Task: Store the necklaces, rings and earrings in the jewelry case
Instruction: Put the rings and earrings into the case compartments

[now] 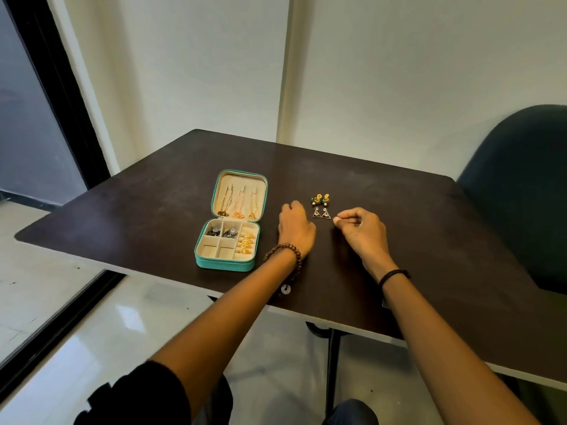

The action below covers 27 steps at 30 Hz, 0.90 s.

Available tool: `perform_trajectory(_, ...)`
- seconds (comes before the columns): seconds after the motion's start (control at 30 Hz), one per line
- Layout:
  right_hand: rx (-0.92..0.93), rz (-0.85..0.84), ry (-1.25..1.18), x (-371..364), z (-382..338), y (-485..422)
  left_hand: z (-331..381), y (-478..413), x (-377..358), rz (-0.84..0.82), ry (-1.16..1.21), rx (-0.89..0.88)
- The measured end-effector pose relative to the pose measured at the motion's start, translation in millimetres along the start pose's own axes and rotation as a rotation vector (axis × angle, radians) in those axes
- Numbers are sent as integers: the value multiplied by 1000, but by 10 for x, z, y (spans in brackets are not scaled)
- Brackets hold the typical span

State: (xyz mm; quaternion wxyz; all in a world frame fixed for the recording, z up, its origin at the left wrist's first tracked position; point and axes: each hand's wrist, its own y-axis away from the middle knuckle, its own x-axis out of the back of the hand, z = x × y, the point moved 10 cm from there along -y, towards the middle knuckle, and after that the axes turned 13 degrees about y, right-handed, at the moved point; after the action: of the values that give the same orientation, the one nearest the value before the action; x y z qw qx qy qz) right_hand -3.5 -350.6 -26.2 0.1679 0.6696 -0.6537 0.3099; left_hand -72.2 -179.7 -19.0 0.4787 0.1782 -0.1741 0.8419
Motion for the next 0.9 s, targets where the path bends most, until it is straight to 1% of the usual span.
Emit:
perform_trajectory(0.07, 37, 26, 13, -31, -38, -57, 2, -81, -26, 38, 41, -25)
perform_trajectory(0.17, 87, 47, 53, -101, -94, -147, 33, -200, -110, 40, 100, -66)
perform_trajectory(0.33, 169, 9, 354, -259, -198, -284, 49, -335, -208, 15, 44, -105)
perform_trajectory(0.43, 205, -15, 438, -318, -208, -315, 29, -362, -217, 14, -1, -120)
perform_trajectory(0.57, 249, 1, 410, -307, -220, -281, 42, -342, -188, 35, 0, -159)
perform_trajectory(0.67, 281, 9, 364, -288, -242, -214, 45, -303, -194, 19, 1, -182)
perform_trajectory(0.73, 273, 9, 280, -271, -218, -193, 40, -275, -185, 11, 32, -178)
perform_trajectory(0.9, 238, -5, 79, -180, -191, -57, 7, -148, -135, -3, 194, -123)
